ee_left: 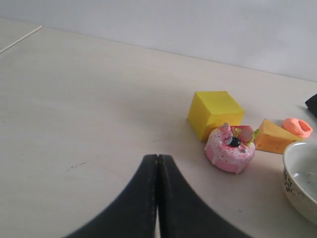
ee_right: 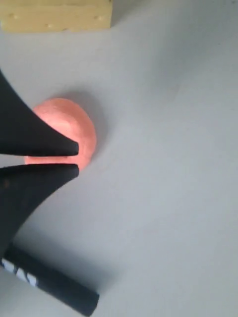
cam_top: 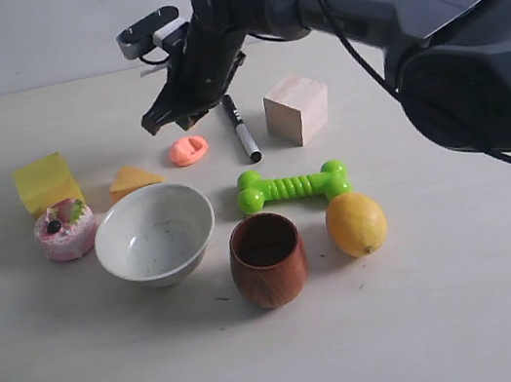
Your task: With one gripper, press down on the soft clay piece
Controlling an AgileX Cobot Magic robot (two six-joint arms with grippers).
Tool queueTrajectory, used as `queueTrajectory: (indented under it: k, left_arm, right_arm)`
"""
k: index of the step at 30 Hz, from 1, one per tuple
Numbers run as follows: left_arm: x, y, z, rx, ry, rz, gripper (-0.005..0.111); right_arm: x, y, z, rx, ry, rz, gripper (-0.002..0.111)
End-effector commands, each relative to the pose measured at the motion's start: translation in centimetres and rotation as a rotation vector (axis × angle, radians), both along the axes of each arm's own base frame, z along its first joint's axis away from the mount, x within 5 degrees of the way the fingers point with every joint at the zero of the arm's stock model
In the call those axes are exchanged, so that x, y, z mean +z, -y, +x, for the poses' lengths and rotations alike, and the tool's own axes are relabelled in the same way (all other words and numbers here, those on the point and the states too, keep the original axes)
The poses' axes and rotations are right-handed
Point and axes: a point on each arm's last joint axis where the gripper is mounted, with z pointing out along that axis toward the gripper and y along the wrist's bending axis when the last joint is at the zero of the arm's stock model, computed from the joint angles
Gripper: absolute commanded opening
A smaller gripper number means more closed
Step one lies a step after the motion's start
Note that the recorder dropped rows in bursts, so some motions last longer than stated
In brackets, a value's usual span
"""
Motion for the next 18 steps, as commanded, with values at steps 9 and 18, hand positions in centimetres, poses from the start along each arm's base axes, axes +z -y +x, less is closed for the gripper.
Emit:
queueTrajectory:
  k: [9, 18]
  left_arm:
    - [0.0, 0.0, 0.0, -0.006, 0.005, -0.003, 0.000]
    - [0.0, 0.0, 0.0, -0.006, 0.005, -0.003, 0.000]
  right_arm:
    - [7.0, 1.1, -1.3, -0.052, 0.001, 0.021, 0.000]
    - [10.6, 1.4, -2.5, -0.179, -0.068, 0.130, 0.000]
